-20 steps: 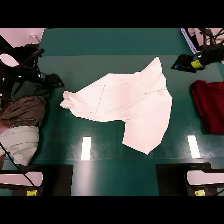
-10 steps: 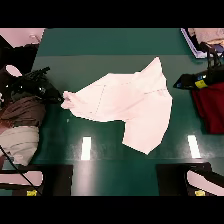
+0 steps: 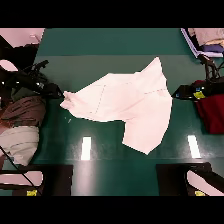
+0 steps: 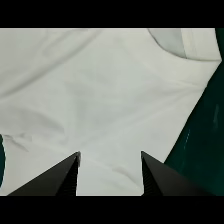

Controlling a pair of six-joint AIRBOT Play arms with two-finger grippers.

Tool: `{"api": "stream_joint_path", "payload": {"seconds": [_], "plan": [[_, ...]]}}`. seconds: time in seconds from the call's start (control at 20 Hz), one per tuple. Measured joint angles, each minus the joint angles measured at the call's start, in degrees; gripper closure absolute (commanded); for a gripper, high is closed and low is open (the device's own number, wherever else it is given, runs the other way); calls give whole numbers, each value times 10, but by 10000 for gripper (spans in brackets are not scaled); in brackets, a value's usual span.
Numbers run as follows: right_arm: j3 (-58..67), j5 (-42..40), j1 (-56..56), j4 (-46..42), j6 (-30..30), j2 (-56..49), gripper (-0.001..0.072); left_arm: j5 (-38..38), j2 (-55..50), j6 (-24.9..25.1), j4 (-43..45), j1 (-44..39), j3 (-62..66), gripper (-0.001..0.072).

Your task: Fold the shirts.

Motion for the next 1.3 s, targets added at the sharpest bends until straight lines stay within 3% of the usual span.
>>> {"api": "stream_joint_path", "payload": {"seconds": [0.25,0.5,0.55,0.6,0.95,1.3], "plan": [[-3,-1,0,0,0,2,274,-8,2,2,6,-4,-25,206],[-3,2,0,0,0,2,274,53,2,13,6,-36,-74,236],[-3,7,0,0,0,2,274,62,2,10,7,-39,-78,540],[-3,13,-1,0,0,2,274,68,2,6,9,-40,-80,687],[-76,55,-5,-5,11,33,273,26,14,-7,61,-46,-76,686],[-260,12,-76,16,38,83,247,8,61,-9,70,-47,-70,685]]}}
